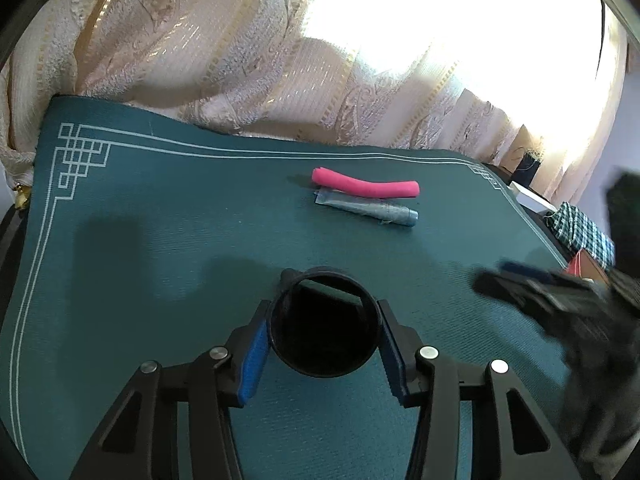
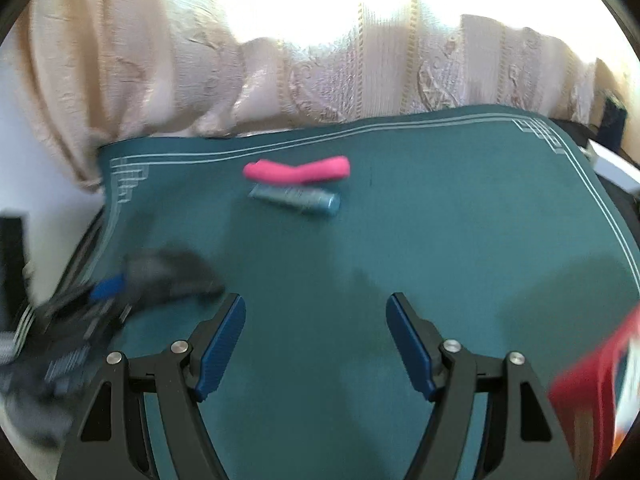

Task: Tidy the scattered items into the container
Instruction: 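Grasp the black cup with the left tool while the right tool grasps pink tubes and grey tube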

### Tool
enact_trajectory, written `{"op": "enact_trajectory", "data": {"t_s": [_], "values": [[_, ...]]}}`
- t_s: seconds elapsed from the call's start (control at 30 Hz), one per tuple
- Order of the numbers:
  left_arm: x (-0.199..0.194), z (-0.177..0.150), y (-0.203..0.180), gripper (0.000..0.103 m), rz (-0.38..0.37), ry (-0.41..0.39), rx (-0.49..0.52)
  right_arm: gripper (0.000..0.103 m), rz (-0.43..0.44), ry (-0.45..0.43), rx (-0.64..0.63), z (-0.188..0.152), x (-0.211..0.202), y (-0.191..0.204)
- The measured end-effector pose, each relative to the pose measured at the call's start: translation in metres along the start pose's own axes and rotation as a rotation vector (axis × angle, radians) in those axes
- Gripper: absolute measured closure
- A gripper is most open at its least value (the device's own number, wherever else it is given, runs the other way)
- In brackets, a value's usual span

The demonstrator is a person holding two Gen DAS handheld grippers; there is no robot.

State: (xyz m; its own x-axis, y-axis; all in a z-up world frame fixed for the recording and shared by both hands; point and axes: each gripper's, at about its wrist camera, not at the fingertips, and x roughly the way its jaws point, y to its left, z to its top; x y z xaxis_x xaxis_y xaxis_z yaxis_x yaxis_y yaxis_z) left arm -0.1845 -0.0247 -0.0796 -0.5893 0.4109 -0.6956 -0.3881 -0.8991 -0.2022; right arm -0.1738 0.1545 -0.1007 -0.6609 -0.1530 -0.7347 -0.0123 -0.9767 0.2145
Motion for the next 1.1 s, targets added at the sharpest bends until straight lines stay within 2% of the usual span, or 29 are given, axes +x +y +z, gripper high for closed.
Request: {"op": "enact_trajectory", "data": {"t_s": [0.17, 0.3, 0.4, 0.47, 0.6, 0.7, 0.8, 0.97, 1.0, 1.1], "values": [[0.005, 0.001, 0.006, 0.051, -0.023, 0.016, -0.020, 0.027, -0.031, 0.005, -0.078, 0.043, 0.042, 0.014], [0.008, 0.001, 0.007, 0.051, -0.026, 0.024, -0.028, 0.027, -0.040, -0.014, -0.173, 0.070, 0.061, 0.027], [0.012, 0.000, 0.006, 0.051, -0.021, 0.038, -0.028, 0.027, -0.007, 0.010, -0.229, 0.085, 0.080, 0.033], [0.014, -0.001, 0.004, 0.051, -0.018, 0.045, -0.023, 0.027, -0.009, 0.026, -0.258, 0.088, 0.088, 0.036], [0.018, -0.003, 0.002, 0.051, -0.014, 0.059, -0.017, 0.027, 0.004, 0.118, -0.314, 0.084, 0.108, 0.035], [0.018, -0.004, 0.000, 0.051, -0.013, 0.061, -0.016, 0.028, 0.002, 0.130, -0.330, 0.080, 0.108, 0.032], [0.018, -0.003, -0.001, 0.051, -0.013, 0.062, -0.016, 0.043, -0.010, 0.150, -0.338, 0.078, 0.101, 0.033], [0.017, -0.003, -0.004, 0.051, -0.018, 0.062, -0.014, 0.060, -0.041, 0.187, -0.372, 0.063, 0.085, 0.033], [0.017, -0.003, -0.005, 0.051, -0.018, 0.063, -0.012, 0.068, -0.040, 0.200, -0.369, 0.058, 0.078, 0.032], [0.019, -0.003, -0.008, 0.051, -0.032, 0.069, -0.010, 0.070, -0.017, 0.215, -0.365, 0.042, 0.062, 0.029]]}}
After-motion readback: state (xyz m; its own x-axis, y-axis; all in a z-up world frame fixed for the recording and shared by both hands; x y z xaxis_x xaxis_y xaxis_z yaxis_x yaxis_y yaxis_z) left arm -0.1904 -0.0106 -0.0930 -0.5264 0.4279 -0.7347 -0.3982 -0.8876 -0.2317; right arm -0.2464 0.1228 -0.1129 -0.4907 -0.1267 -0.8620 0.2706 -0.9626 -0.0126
